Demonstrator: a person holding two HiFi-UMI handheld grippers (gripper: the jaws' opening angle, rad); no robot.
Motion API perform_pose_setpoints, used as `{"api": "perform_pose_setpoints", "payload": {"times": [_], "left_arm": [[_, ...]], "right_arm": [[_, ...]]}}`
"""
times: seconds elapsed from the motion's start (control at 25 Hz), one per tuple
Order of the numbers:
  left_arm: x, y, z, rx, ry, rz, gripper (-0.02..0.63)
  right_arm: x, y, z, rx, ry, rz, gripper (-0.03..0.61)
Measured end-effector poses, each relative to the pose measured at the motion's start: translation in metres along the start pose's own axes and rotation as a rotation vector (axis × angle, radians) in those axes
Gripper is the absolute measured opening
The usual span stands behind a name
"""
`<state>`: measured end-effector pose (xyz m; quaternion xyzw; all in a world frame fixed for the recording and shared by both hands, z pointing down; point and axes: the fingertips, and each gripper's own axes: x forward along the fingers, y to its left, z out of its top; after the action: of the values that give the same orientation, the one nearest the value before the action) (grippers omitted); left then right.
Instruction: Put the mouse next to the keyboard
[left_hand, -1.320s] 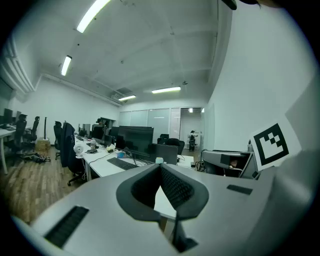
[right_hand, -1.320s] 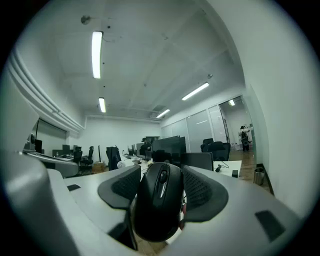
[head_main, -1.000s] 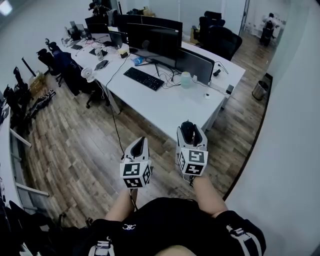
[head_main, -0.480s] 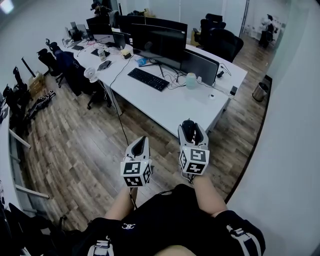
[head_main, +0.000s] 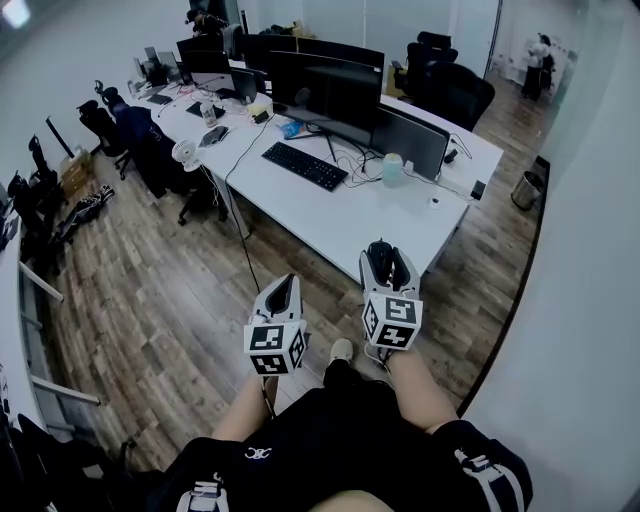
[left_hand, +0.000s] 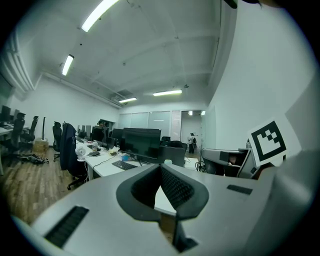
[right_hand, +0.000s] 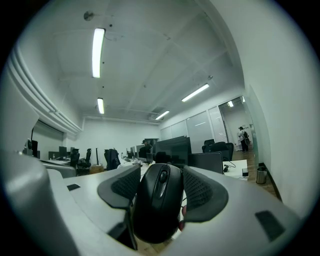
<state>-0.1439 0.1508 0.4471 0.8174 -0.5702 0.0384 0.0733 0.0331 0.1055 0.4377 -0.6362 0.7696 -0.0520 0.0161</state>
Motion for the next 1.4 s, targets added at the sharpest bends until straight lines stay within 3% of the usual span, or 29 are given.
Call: {"api": "perform_pose_setpoints", "payload": {"times": [0.36,0.84,1.12,1.4], "left_arm": [[0.086,0.038,0.010,0.034,0.017,0.013,0.012],[0.264,0.080,0.036,0.043,0.057,-0.038,0.012],[0.368,0.077,0.053,0.045,0.061,-0.095,0.012],[0.434,0.070,0.054,0.040,0.078,-0.151,0.012]], "right_arm": [[0.096,-0.019,0.009,0.024,-0.021,-0.013,0.287],[0.266,-0.070,0.012,0.044,0.019,-0.047,0.287],[0.341,-0.117,0.025,0.028,0.019,-0.094,0.287],[0.391,-0.160,0.027,0.022,0.028,-0.157,0.287]]}}
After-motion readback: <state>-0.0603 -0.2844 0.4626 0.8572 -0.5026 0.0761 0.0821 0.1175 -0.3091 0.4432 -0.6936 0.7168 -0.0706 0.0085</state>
